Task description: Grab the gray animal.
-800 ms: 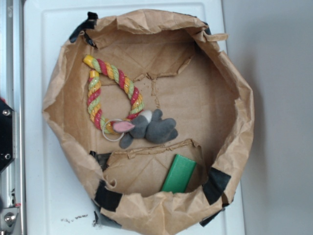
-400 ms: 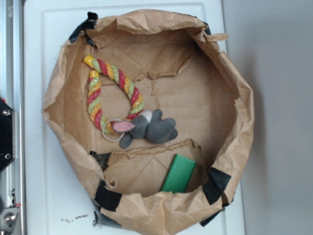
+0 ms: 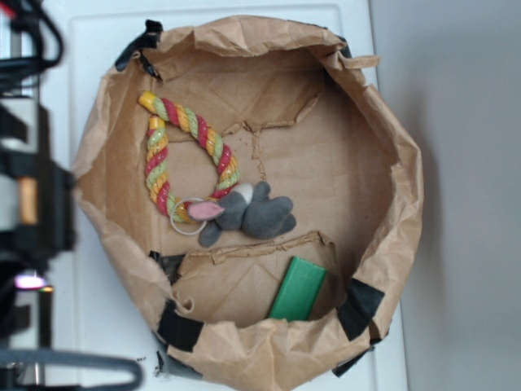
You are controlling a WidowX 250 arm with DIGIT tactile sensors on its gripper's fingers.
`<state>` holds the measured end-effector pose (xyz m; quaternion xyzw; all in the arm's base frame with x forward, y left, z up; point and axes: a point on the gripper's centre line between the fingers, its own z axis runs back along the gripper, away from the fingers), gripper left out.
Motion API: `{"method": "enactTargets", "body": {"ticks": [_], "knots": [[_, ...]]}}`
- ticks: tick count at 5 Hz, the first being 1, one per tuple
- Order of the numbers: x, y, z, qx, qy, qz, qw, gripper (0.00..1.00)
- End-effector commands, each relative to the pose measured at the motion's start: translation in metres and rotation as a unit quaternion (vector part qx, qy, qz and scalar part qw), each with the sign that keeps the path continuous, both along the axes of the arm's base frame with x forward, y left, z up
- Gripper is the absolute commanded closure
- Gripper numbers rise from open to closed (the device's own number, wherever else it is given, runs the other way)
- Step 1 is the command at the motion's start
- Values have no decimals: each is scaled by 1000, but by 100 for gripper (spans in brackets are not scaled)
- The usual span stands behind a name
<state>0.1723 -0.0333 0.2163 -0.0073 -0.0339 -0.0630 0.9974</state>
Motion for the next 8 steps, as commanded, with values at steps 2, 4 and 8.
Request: {"method": "enactTargets", "body": {"ticks": [2,4,8], "knots": [[41,12,-16,35,-6,13,999,0],[108,13,-98,26,-58,29,998,0],[103,28,-183,86,-66,3,994,100]]}}
